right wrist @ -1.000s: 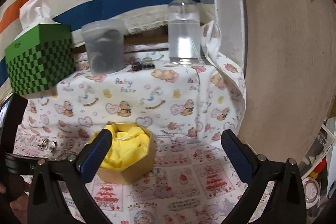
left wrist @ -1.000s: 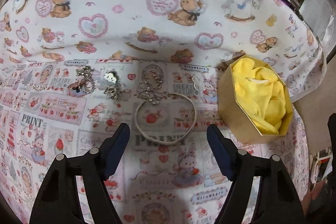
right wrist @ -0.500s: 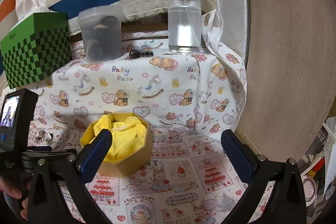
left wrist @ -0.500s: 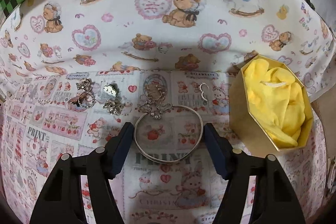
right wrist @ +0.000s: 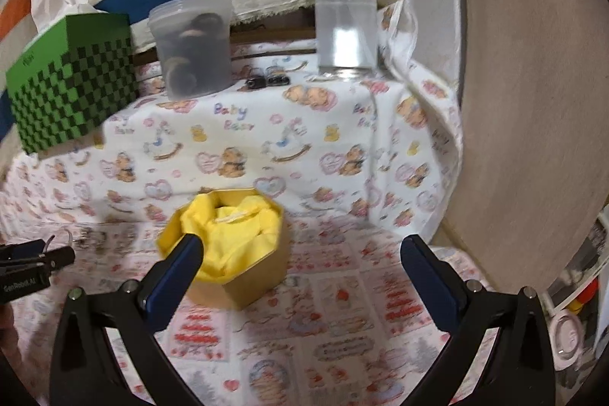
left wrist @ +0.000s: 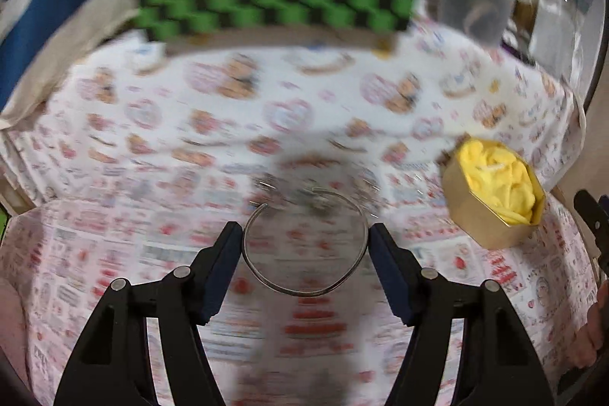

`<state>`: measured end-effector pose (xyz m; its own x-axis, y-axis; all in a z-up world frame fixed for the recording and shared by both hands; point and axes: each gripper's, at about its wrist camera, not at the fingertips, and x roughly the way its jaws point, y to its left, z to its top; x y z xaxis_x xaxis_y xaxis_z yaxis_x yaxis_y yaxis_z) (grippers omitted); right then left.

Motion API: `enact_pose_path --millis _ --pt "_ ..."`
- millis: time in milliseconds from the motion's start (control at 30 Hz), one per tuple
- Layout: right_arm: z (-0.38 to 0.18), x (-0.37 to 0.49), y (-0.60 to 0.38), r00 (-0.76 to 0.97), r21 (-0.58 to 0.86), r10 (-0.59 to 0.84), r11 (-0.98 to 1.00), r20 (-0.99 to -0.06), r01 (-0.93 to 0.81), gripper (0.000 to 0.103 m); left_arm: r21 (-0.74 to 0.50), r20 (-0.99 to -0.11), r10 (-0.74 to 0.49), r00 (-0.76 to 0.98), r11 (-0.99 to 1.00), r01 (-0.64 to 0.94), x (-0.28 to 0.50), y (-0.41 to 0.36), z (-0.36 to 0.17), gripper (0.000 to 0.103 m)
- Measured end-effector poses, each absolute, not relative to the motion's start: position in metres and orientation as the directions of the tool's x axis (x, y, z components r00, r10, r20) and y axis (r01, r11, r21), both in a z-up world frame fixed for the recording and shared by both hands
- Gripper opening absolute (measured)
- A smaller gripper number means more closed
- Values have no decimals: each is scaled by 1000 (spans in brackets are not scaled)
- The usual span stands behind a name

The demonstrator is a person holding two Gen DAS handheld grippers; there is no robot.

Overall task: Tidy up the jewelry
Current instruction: 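Lift the bangle with the left tool while the right tool grasps a small silver charm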

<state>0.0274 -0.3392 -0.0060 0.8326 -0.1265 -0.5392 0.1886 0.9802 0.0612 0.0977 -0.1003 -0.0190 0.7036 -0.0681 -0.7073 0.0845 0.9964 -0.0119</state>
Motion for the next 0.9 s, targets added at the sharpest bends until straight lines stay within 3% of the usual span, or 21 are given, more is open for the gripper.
enact_pose_path --millis 367,600,800,900 --pt "-5 22 -325 838 96 -50 988 -543 121 103 -155 -627 -83 774 988 -19 80 9 11 67" --pt "7 26 -287 846 51 16 999 -533 14 103 -182 -655 -63 753 980 -76 93 40 -2 67" --pt "12 55 -242 780 143 168 984 -603 -102 103 -167 -697 -55 714 982 -87 102 44 -17 67" --pt "10 73 -218 742 167 215 976 -634 -140 92 -164 -709 -57 703 983 -85 103 41 -17 67"
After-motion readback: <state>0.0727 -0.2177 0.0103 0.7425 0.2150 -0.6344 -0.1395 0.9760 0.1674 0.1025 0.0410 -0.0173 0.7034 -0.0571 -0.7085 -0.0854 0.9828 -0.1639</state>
